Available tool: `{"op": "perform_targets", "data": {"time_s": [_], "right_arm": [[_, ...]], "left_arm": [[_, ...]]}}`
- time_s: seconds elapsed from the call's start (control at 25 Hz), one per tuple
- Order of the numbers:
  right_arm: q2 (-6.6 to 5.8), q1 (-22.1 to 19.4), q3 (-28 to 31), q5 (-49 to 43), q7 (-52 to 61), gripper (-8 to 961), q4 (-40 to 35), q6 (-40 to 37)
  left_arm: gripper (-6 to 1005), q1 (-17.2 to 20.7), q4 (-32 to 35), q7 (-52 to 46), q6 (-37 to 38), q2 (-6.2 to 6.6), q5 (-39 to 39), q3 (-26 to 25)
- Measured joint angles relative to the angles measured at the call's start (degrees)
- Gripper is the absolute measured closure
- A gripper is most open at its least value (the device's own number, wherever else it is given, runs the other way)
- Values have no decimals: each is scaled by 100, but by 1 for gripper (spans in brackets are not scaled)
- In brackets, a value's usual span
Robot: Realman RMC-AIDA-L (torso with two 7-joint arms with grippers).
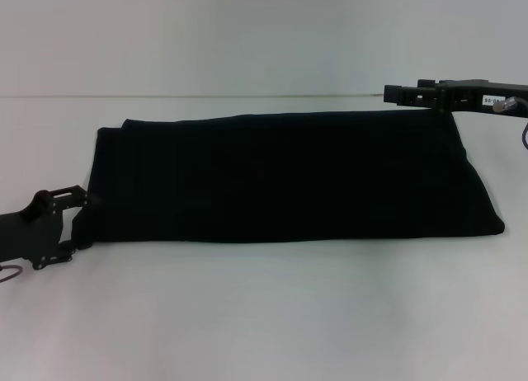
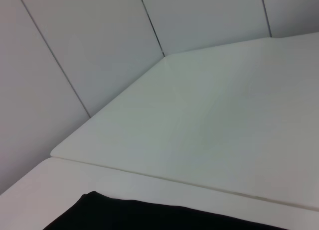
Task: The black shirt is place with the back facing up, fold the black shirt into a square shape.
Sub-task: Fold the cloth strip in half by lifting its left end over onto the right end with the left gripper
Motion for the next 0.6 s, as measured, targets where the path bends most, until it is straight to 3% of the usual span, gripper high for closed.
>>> {"op": "perform_targets", "data": {"time_s": [0.16, 0.6], "right_arm": [[0, 5, 0, 0, 0, 67, -3, 10], [0, 9, 0, 0, -7, 66, -66, 17]], "left_arm": [[264, -42, -30, 138, 21, 22, 39, 25], [455, -19, -40, 506, -18, 14, 67, 62]]}}
